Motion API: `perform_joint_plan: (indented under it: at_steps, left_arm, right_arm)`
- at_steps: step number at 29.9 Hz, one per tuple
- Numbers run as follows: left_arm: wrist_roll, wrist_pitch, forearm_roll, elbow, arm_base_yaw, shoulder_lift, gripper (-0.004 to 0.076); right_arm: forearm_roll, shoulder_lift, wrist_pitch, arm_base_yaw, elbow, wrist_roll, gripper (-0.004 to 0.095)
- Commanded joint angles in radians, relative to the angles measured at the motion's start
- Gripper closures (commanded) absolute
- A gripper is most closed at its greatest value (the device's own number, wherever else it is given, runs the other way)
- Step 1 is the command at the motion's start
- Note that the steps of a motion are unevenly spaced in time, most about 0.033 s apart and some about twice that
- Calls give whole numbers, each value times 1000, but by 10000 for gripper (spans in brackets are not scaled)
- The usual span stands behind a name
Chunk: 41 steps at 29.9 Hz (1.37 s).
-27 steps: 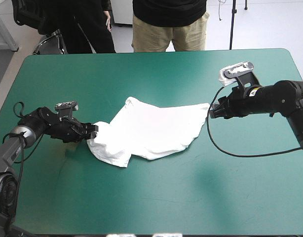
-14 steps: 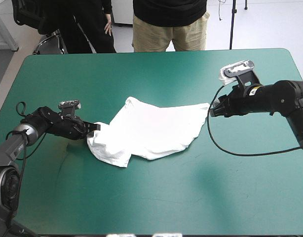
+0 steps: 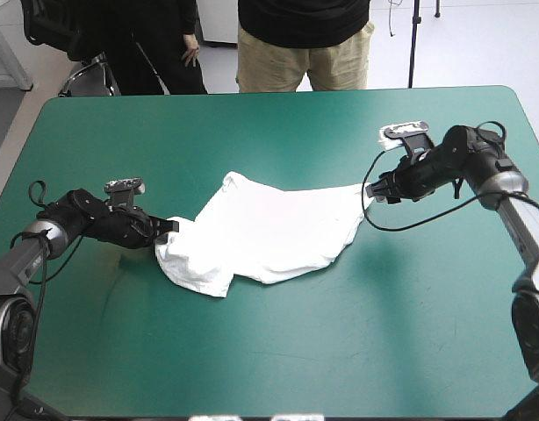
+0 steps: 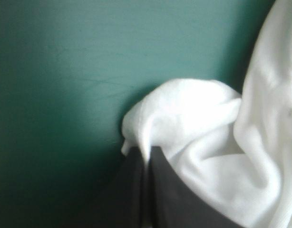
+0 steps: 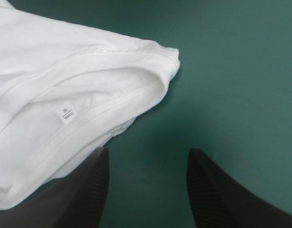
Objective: Fold the cloth
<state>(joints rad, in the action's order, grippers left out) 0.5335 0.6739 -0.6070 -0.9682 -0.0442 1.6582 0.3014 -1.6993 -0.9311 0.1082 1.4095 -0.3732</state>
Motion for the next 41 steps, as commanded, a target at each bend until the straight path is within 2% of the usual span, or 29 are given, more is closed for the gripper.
perform_joint_plan:
  at_steps: [1,15,21,24,27,28,35,41]
  left_arm:
    - [-1,42,-14,-6,6,-17,741]
    - [-3,42,-3,-6,6,-17,741]
    - [-3,40,-10,-6,6,-17,741]
    - [-3,34,-9,-6,6,-17,741]
    - [-3,29,-2,-7,6,-17,741]
    - [-1,24,4,-8,6,-19,741]
    - [-40,67,99,-91,6,-88,741]
    - [-65,219,96,-274,6,-186,741]
  right_arm:
    - [24,-50,34,-7,90,-18,418]
    - [48,-268,13,5,247,-6,423]
    - [49,-308,-9,28,252,-18,516]
    - [44,-316,-9,44,251,-21,614]
    - [44,-314,-14,50,251,-50,886]
    - [44,-310,-16,50,251,-50,918]
    - [36,-189,-4,50,251,-40,907]
    - [50,7,-59,50,251,-52,908]
